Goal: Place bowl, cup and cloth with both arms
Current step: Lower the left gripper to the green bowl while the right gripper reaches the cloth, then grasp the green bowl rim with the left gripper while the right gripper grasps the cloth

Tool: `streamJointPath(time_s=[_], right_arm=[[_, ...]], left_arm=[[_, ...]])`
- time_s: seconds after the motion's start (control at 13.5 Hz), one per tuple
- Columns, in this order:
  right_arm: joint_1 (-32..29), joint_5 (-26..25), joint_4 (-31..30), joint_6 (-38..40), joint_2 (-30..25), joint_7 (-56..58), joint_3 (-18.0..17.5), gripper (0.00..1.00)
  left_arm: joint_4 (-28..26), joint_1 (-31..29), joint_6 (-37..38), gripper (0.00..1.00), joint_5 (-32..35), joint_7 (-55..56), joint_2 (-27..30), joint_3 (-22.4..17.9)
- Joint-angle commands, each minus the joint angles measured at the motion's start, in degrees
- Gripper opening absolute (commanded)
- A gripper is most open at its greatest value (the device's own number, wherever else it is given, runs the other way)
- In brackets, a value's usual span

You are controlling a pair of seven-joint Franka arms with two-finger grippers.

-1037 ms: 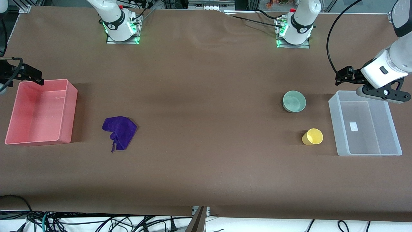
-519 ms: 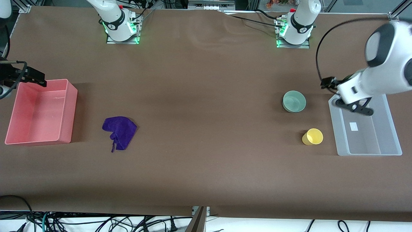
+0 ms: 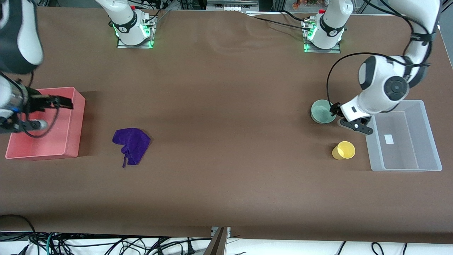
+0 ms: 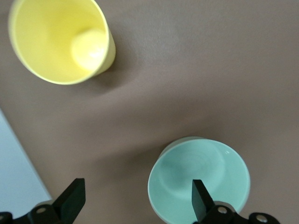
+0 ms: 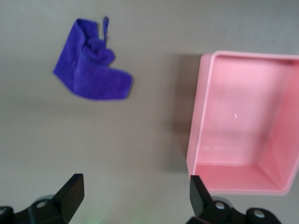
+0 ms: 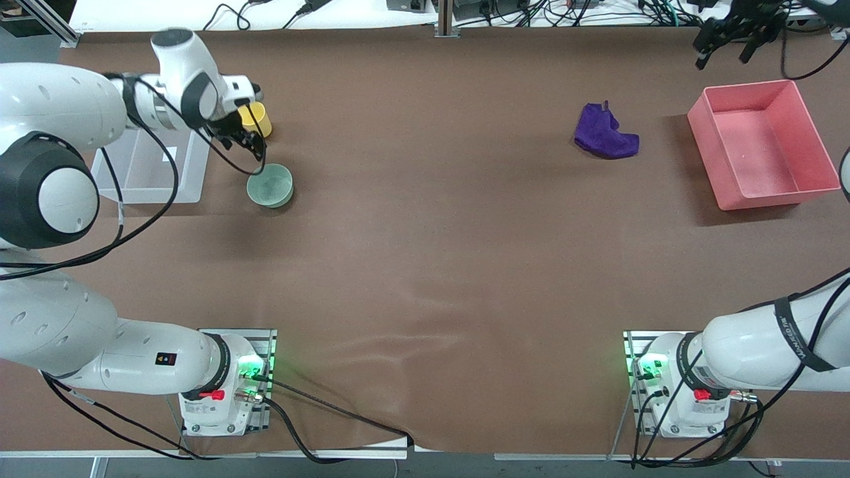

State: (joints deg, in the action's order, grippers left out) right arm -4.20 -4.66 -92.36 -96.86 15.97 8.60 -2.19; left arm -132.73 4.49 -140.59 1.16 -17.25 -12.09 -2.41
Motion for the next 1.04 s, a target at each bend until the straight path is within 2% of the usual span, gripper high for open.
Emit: streamJointPath(time_s=[0.0, 0.07, 0.22, 0.3, 0.37, 0.52, 0.74, 0.96], right_arm=[[0.2, 1.5, -10.2, -12.6, 0.0, -1.1, -0.1, 1.0], [0.6, 3.1, -11.2, -15.7, 1.7, -1.1, -0.1, 1.0], [0.9, 6.8, -13.0, -21.6, 5.3, -2.9, -0.1, 1.0], [1.4, 7.6, -14.7, -25.2, 6.5, -4.8, -0.1, 1.0], [2.4, 7.6, -16.2, -29.0, 7.6, -6.5, -0.1, 1.0], [3.7, 7.6, -18.0, -36.1, 9.9, -8.0, -0.1, 1.0], [5.6, 7.5, -17.9, -42.5, 13.1, -12.5, -0.2, 1.0], [6.4, 7.4, -17.3, -46.0, 15.3, -15.6, -1.3, 1.0]], left_arm=[[-4.0, 0.2, -9.1, 0.91, -1.4, -2.2, -3.0, -0.5], [-4.1, 0.3, -10.1, 0.81, -1.3, -2.2, -4.2, -0.5], [-4.1, 0.3, -10.1, 0.26, -1.2, -4.3, -5.8, -0.4], [-4.0, 0.3, -10.1, 0.08, -1.2, -5.2, -5.8, -0.4], [-4.0, 0.2, -10.1, 0.0, -1.2, -5.6, -5.8, -0.4], [-3.9, 0.2, -10.1, 0.0, -1.2, -5.6, -5.8, -0.4], [-3.6, 0.3, -9.3, 0.0, -1.2, -6.2, -3.9, -0.4], [-1.7, 0.2, 0.0, 0.0, -1.3, -6.6, 2.2, -0.6]])
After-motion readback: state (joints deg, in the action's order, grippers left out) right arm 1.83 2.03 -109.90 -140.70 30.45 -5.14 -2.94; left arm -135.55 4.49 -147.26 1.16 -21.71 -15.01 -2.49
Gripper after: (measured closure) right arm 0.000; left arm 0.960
